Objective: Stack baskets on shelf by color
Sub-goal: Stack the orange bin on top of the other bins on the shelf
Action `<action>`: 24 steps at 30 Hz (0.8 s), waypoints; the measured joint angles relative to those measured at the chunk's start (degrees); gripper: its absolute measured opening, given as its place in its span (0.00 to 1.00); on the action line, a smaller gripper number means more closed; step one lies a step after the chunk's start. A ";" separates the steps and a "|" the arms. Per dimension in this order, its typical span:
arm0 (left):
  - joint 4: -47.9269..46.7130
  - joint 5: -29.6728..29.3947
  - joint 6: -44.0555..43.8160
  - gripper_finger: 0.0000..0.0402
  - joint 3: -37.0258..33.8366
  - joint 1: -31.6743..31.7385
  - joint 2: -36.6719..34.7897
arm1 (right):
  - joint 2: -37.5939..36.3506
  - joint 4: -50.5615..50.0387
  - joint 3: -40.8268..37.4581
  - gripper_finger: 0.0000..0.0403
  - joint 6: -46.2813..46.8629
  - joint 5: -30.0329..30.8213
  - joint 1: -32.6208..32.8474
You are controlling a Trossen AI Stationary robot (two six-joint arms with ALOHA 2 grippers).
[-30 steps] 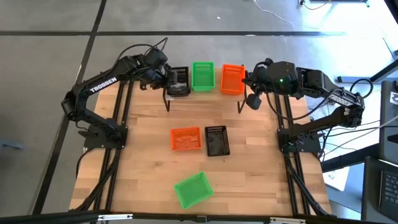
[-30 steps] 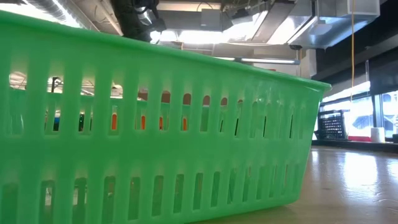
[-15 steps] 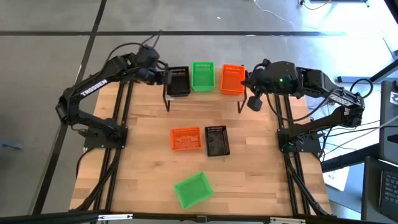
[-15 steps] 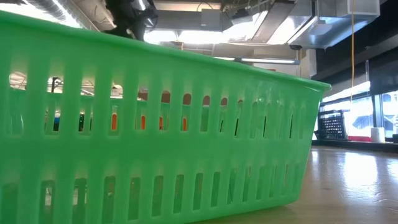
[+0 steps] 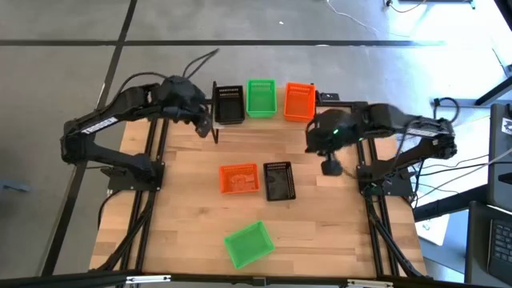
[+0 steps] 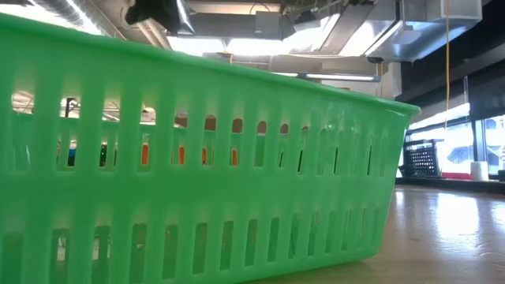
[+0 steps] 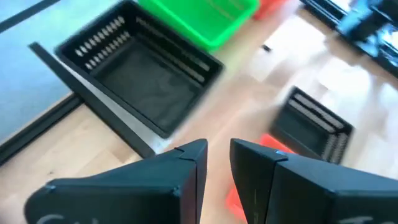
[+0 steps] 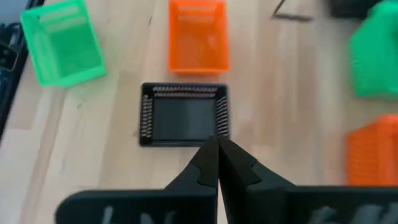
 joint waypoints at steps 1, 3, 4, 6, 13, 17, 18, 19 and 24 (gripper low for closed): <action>-0.28 -0.02 -0.17 0.15 0.00 -1.20 -0.57 | 0.92 0.02 -0.27 0.00 1.17 -0.08 0.66; -0.15 -0.30 -0.51 0.15 0.00 -3.35 -1.44 | 2.83 -0.11 -0.40 0.00 4.17 -0.08 1.34; -0.25 -0.48 -0.58 0.15 0.00 -4.43 -1.93 | 3.93 -0.11 -0.42 0.01 5.16 -0.09 1.43; -0.27 -0.47 -0.58 0.15 0.00 -6.38 -2.72 | 5.88 -0.13 -0.44 0.02 6.61 -0.10 1.42; -0.92 -0.54 -2.14 0.15 0.00 -10.62 -4.15 | 11.69 0.18 -0.47 0.12 7.26 -1.69 1.40; -1.00 -0.48 -3.15 0.15 0.00 -12.05 -4.19 | 15.03 5.98 -0.49 0.22 4.71 -3.03 1.40; -0.98 -0.50 -3.27 0.15 0.00 -12.30 -4.19 | 15.88 7.62 -0.49 0.24 4.32 -3.02 1.42; -0.98 -0.48 -3.32 0.15 0.00 -12.50 -4.19 | 16.87 9.33 -0.49 0.26 3.94 -3.04 1.41; -1.26 -0.46 -3.32 0.15 0.00 -13.68 -4.19 | 22.45 16.23 -0.49 0.29 -2.91 -6.23 1.40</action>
